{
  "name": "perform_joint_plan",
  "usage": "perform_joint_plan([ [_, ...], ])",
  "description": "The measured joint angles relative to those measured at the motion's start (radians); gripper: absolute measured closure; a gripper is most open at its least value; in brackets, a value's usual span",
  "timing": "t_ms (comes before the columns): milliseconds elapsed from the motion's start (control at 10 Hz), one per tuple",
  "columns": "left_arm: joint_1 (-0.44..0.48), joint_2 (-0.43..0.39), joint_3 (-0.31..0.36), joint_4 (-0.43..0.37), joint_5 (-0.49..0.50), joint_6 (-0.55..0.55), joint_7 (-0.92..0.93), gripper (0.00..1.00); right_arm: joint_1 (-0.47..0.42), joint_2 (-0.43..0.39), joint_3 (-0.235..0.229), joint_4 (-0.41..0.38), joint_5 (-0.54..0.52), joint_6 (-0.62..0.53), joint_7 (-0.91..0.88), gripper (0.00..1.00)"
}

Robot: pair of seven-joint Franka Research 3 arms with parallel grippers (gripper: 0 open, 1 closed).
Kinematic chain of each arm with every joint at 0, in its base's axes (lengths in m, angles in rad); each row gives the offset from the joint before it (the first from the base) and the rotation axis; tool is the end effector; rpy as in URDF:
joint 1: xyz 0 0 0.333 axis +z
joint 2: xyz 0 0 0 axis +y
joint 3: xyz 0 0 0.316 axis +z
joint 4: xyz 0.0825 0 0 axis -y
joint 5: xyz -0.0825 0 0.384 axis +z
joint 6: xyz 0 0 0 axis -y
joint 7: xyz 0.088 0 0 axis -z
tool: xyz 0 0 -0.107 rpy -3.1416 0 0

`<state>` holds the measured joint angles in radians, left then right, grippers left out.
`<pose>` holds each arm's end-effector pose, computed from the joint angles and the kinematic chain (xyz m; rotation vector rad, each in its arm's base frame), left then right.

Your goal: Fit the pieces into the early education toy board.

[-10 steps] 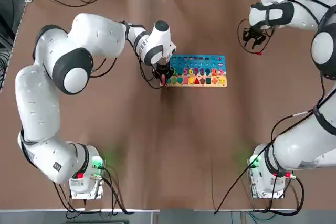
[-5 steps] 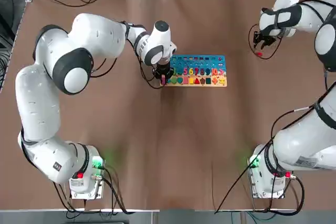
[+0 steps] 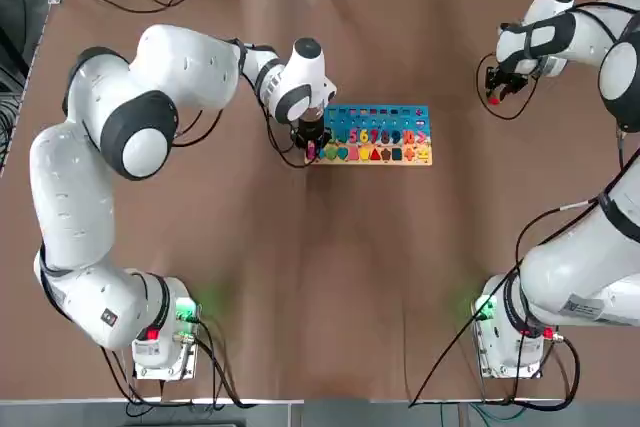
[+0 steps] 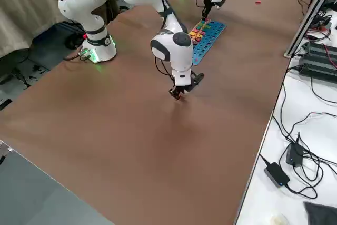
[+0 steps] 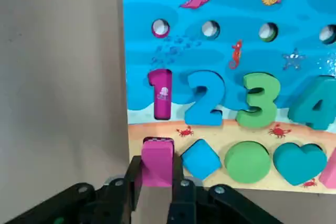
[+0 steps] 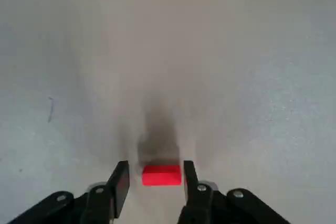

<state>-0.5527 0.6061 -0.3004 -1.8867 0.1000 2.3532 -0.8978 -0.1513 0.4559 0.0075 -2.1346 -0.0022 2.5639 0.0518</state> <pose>0.4149 -0.4629 0.1865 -3.1166 -0.0176 0.2350 0.5638 -0.0816 0.1872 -3.1231 0.3046 0.0415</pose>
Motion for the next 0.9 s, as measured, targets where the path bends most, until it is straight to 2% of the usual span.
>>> perform_joint_plan([
  [300,0.0,0.006,0.0,0.002,0.0,0.0,0.004,0.74,-0.004,0.006,0.0,0.0,0.0,0.0,-0.002,0.5],
  [700,0.0,0.006,0.0,0.002,0.0,0.0,0.004,0.74,-0.004,0.01,0.001,-0.006,0.0,-0.002,-0.002,0.58],
  [900,0.0,0.006,0.0,0.002,0.0,0.0,0.004,0.74,-0.004,0.01,0.001,-0.006,0.0,-0.003,-0.002,0.58],
])
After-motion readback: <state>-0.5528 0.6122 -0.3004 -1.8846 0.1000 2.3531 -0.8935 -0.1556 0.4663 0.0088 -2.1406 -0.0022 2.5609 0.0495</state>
